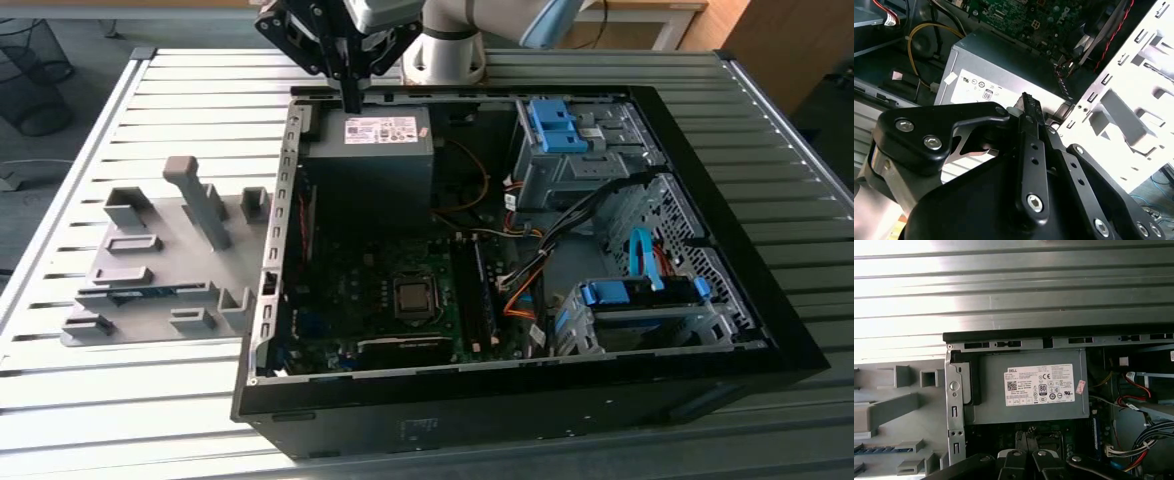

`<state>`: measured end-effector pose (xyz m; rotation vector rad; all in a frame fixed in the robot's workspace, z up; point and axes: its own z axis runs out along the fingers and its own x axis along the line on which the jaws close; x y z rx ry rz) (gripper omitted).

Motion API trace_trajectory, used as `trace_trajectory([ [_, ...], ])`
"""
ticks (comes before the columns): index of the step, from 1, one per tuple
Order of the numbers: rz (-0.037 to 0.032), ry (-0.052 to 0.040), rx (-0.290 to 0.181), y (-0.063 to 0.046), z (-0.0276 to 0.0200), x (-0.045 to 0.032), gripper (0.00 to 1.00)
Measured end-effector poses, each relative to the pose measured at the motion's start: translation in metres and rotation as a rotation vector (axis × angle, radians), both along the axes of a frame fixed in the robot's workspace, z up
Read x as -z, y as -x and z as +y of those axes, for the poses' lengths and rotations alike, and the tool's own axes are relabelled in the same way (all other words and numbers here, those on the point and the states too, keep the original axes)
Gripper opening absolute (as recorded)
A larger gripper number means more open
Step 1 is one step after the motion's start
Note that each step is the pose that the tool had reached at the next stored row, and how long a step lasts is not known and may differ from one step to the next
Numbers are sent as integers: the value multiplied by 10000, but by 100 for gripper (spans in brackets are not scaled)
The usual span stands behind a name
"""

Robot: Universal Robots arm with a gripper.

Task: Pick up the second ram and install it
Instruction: 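Reach for the second ram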

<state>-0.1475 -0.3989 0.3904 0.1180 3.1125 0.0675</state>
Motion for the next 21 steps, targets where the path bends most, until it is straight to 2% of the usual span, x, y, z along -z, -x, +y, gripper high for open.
trace_trajectory([
  [21,-1,-1,0,107,0,16,10],
])
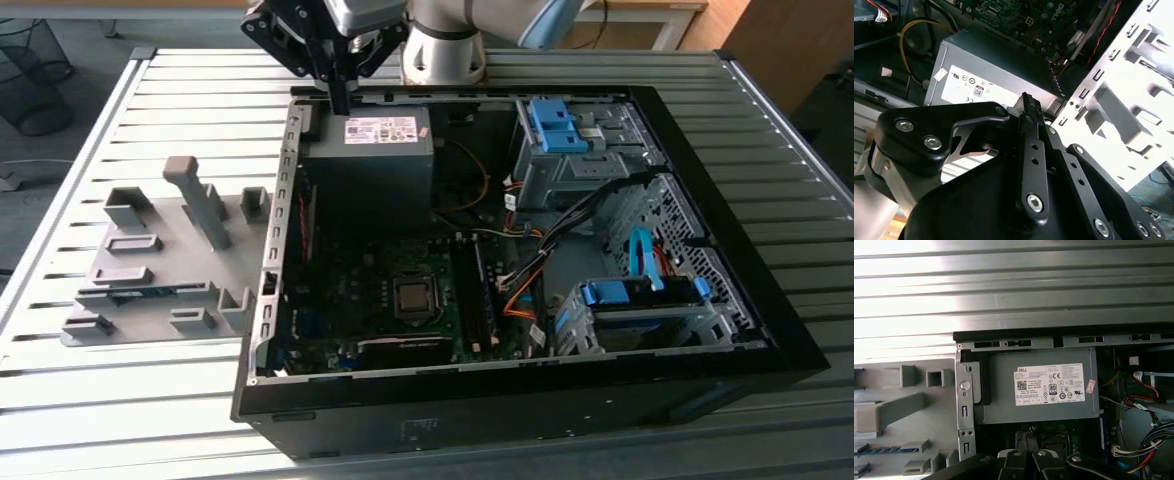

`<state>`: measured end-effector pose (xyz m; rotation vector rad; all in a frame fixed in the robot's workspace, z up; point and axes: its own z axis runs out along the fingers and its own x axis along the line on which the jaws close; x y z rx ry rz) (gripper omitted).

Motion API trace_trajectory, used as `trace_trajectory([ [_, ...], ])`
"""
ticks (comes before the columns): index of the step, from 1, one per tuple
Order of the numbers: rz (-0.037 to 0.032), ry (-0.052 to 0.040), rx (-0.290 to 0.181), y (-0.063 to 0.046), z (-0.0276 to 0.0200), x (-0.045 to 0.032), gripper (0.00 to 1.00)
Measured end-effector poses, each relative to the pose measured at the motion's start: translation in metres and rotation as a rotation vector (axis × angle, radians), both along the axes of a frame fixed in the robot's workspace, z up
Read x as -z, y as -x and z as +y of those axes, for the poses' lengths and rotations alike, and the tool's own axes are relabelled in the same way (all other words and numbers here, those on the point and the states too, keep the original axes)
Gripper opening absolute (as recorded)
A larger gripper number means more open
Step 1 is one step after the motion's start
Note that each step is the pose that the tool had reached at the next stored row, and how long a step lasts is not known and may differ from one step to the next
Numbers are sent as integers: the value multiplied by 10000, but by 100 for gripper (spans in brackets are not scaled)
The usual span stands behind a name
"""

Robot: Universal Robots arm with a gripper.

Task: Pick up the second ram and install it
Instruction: 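Reach for the second ram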

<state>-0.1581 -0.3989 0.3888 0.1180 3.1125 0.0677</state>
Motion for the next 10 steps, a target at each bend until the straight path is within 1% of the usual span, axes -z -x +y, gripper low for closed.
trace_trajectory([
  [10,0,1,0,52,0,6,10],
])
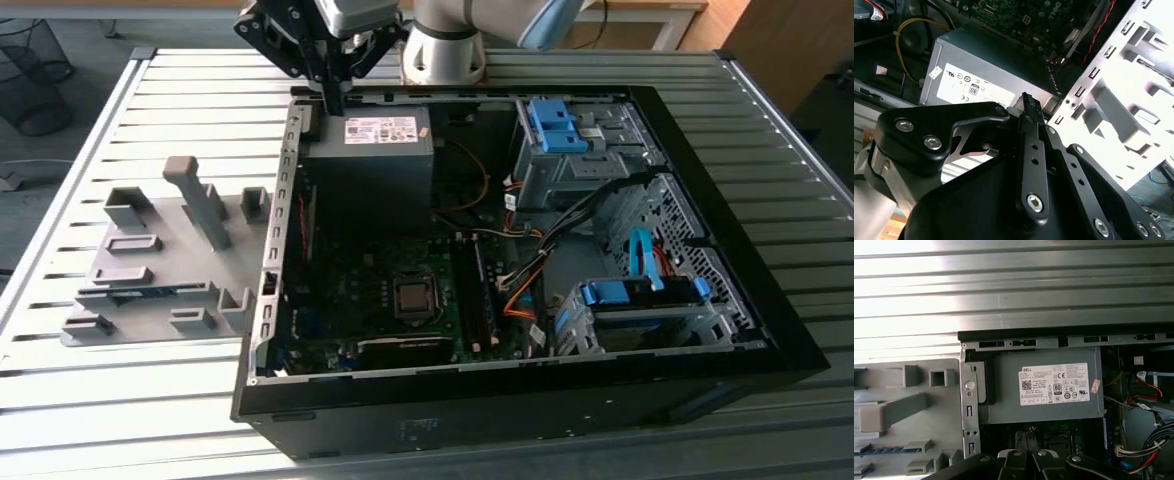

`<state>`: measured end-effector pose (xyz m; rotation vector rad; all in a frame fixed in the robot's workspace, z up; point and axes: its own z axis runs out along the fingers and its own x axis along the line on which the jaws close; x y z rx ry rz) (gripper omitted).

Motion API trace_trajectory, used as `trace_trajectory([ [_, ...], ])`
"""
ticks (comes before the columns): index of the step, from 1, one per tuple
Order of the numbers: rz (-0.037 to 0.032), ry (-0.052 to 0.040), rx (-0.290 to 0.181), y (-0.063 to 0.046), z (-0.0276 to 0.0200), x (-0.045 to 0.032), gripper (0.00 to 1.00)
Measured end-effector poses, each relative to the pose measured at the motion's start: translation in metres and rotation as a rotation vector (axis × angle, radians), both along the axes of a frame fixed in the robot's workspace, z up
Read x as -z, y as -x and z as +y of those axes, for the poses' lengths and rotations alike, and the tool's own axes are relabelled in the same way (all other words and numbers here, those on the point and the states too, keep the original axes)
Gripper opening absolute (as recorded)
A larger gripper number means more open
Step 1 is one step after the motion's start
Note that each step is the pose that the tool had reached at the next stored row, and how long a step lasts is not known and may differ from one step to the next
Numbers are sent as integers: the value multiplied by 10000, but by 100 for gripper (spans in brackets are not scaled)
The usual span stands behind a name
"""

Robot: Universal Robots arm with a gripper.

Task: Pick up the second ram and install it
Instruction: 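Reach for the second ram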

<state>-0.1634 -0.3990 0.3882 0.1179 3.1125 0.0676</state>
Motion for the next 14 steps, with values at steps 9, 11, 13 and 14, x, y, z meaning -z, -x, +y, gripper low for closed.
trace_trajectory([
  [9,-1,-1,1,57,0,7,10],
  [11,0,0,1,70,0,8,10],
  [13,0,0,0,83,0,10,10],
  [14,0,0,0,89,0,11,10],
])
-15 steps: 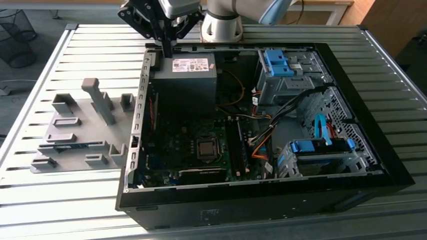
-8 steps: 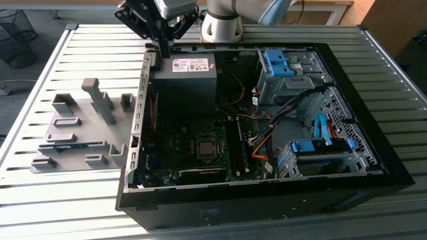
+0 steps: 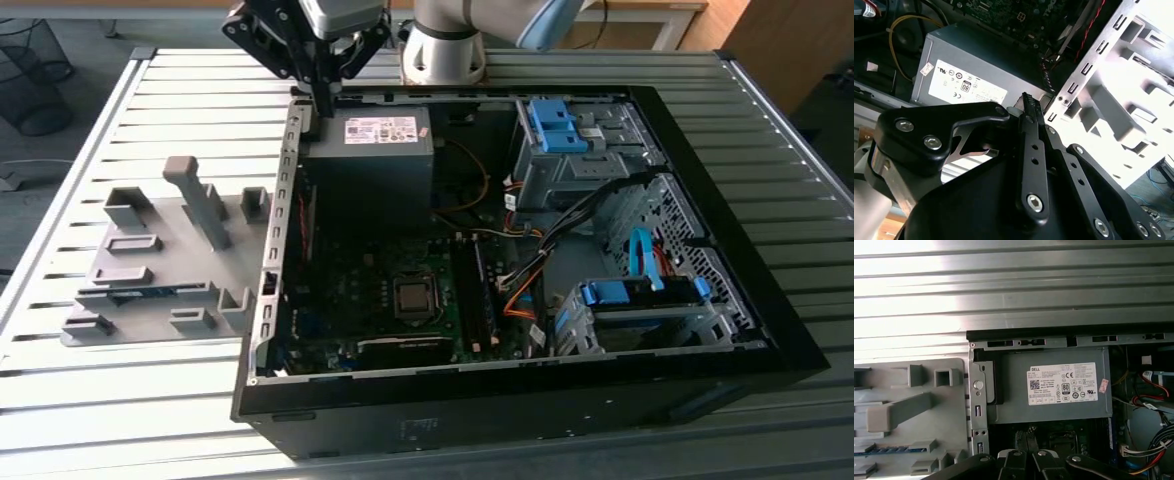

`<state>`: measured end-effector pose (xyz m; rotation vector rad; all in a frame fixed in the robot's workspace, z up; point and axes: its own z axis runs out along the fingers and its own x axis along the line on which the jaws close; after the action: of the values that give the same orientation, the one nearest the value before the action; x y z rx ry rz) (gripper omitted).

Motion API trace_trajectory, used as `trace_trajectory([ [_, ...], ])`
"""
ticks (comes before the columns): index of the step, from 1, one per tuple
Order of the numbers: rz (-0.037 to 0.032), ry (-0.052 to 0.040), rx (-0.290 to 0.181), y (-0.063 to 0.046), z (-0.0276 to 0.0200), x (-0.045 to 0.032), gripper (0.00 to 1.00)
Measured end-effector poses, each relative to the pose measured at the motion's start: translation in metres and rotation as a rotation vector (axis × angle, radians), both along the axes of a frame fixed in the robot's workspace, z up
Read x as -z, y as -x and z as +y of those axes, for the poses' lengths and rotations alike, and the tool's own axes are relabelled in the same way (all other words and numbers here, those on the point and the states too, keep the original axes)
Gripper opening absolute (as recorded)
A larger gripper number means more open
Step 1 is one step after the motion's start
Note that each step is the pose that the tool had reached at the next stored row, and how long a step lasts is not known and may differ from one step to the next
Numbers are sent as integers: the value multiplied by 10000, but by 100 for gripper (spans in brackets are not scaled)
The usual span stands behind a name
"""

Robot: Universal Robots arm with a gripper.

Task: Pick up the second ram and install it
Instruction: 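Reach for the second ram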

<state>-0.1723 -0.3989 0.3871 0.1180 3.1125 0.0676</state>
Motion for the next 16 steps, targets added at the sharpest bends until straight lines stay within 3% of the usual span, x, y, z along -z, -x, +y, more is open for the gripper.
trace_trajectory([
  [16,0,0,0,94,0,17,10],
])
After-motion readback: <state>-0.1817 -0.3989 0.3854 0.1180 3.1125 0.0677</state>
